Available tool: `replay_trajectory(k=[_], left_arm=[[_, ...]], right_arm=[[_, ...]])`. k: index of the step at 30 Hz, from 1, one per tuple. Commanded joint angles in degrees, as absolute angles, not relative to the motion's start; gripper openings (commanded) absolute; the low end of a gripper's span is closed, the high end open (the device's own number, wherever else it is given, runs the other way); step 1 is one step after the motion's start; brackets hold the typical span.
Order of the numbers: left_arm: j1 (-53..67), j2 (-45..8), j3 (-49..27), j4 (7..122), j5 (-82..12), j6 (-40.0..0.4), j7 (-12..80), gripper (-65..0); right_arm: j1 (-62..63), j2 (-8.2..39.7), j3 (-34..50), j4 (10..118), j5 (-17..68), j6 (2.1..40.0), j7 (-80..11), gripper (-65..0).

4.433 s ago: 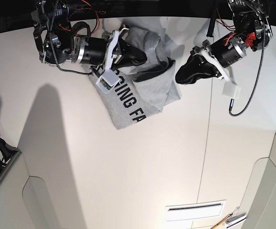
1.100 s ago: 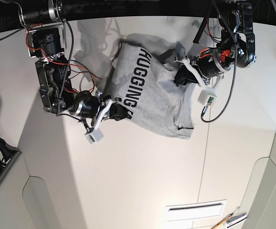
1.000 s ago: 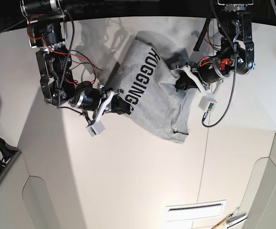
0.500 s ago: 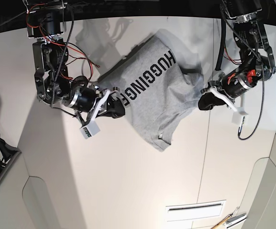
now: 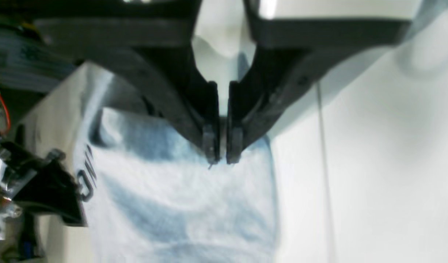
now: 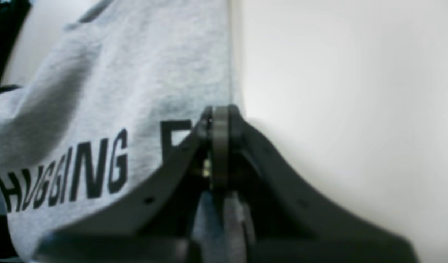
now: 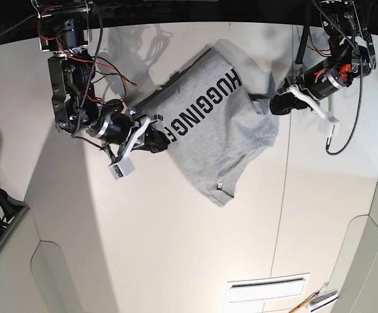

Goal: Fold the T-shirt properly
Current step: 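Pull the bundle's edges with both grippers to square the folded shirt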

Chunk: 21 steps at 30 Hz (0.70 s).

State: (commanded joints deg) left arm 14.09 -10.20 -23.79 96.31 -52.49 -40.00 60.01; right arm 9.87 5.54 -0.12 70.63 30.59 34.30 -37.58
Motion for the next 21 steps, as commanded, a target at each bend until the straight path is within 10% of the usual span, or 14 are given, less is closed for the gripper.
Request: replay_trajectory(k=[21], left_arm=[[-2.04, -10.20, -10.46, 84.88, -34.89, -40.00, 51.24, -60.7]], right_arm=[[-8.45, 5.56, -0.12, 91.33, 40.03, 34.50, -45.52, -65.0]])
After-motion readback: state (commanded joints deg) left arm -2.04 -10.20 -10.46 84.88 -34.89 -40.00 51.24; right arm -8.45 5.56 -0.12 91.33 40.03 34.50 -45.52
